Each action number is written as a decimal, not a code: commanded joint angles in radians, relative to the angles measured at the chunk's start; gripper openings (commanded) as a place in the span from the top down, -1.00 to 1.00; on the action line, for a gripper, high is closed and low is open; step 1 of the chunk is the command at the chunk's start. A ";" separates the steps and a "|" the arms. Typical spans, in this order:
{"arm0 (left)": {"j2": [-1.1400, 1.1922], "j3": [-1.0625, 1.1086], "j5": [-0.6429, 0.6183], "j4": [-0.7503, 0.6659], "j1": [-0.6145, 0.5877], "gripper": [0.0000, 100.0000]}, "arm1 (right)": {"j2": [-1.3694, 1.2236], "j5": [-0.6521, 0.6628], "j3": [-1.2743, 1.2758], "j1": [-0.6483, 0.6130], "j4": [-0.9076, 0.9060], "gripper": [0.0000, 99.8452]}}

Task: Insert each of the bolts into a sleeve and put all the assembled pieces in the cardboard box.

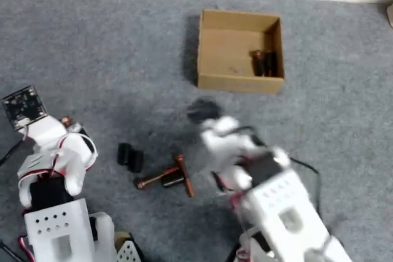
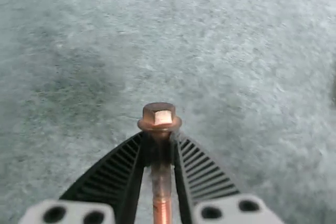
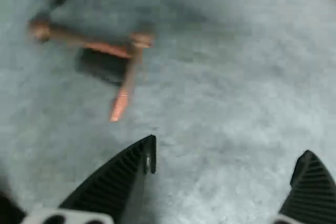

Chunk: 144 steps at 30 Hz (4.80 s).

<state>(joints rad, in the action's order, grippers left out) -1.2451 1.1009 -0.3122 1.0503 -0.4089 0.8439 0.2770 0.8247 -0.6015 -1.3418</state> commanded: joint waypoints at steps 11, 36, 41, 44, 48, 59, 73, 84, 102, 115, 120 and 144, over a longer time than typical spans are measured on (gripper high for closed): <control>-0.019 -0.047 0.006 -0.002 -0.272 0.99 | -0.263 0.095 -0.120 -0.558 0.110 0.25; -0.019 -0.047 0.008 -0.031 -0.318 0.99 | -0.268 0.253 0.180 -0.438 0.447 0.25; -0.019 -0.045 0.008 -0.031 -0.317 0.99 | -0.306 0.253 0.179 -0.443 0.486 0.25; -0.019 -0.045 0.008 -0.031 -0.318 0.99 | -0.415 0.253 0.176 -0.443 0.489 0.25; -0.019 -0.044 0.008 -0.029 -0.318 0.99 | -0.578 0.253 0.125 -0.440 0.522 0.25; -0.019 -0.044 0.008 -0.029 -0.317 0.99 | -0.805 0.252 -0.018 -0.437 0.524 0.25; -0.019 -0.042 0.008 -0.031 -0.317 0.99 | -0.845 0.249 -0.028 -0.437 0.496 0.71; -0.019 -0.042 0.008 -0.031 -0.317 0.99 | -0.843 0.250 -0.114 -0.418 0.418 0.99; -0.019 -0.047 0.008 -0.031 -0.321 0.99 | -0.843 0.080 -0.206 -0.464 0.410 0.54; -0.018 -0.041 0.006 -0.063 -0.323 0.99 | -0.843 -0.028 -0.209 -0.481 0.604 0.54; -0.018 -0.039 0.006 -0.063 -0.323 0.99 | -0.843 -0.064 -0.173 -0.484 0.671 0.54; -0.018 -0.004 0.005 -0.109 -0.321 0.99 | -0.619 -0.063 -0.085 -0.570 0.570 0.54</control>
<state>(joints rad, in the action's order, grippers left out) -1.2451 1.1101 -0.3122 0.9705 -0.7219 0.2900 0.2156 0.7434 -1.1784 -0.8216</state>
